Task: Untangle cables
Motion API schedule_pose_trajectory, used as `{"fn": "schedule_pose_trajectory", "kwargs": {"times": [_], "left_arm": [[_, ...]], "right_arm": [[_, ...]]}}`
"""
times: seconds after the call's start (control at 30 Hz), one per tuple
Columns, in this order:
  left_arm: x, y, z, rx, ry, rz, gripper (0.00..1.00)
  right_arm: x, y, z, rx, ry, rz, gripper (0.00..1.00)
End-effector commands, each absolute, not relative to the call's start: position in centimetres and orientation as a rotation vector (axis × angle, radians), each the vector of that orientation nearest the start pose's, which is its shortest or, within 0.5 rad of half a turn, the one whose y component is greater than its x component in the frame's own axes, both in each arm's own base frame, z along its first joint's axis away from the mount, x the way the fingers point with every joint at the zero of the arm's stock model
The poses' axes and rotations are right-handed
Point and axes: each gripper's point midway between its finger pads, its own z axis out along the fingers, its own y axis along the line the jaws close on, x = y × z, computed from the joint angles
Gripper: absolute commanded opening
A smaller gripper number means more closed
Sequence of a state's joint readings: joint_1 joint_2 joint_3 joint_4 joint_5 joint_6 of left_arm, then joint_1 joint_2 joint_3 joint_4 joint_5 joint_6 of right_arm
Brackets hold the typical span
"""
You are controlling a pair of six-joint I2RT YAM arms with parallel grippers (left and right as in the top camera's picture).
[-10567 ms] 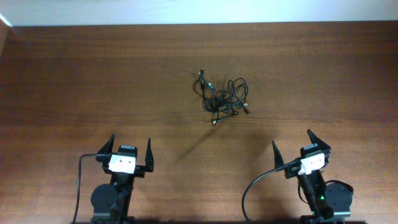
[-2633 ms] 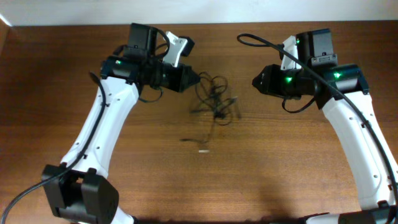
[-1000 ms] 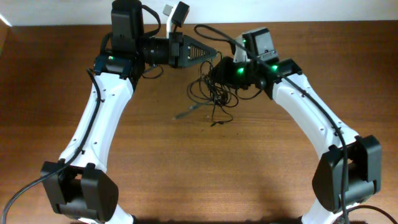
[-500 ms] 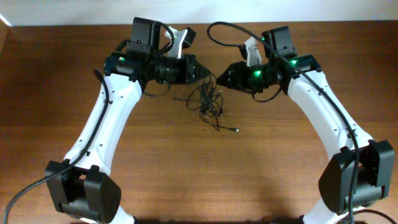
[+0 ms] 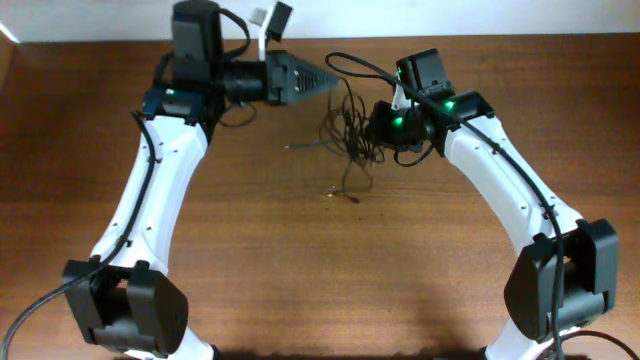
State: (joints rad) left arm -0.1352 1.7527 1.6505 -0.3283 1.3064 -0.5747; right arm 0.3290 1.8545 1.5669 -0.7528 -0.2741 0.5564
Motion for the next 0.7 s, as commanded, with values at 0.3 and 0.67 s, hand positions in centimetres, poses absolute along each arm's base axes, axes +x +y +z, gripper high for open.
{"fn": "schedule_pose_trajectory", "kwargs": {"times": [0.3,0.67], "left_arm": [[41.2,-10.0,48.5,0.455,1.621,-1.594,0.0],[41.7,-13.4,42.3,0.586,1.736,-1.648,0.0]], "right_arm": [[40.7,12.3,9.3,0.442,2.847,0.374,0.04],[39.5,13.7,18.6,0.187,2.806,0.624,0.62]]}}
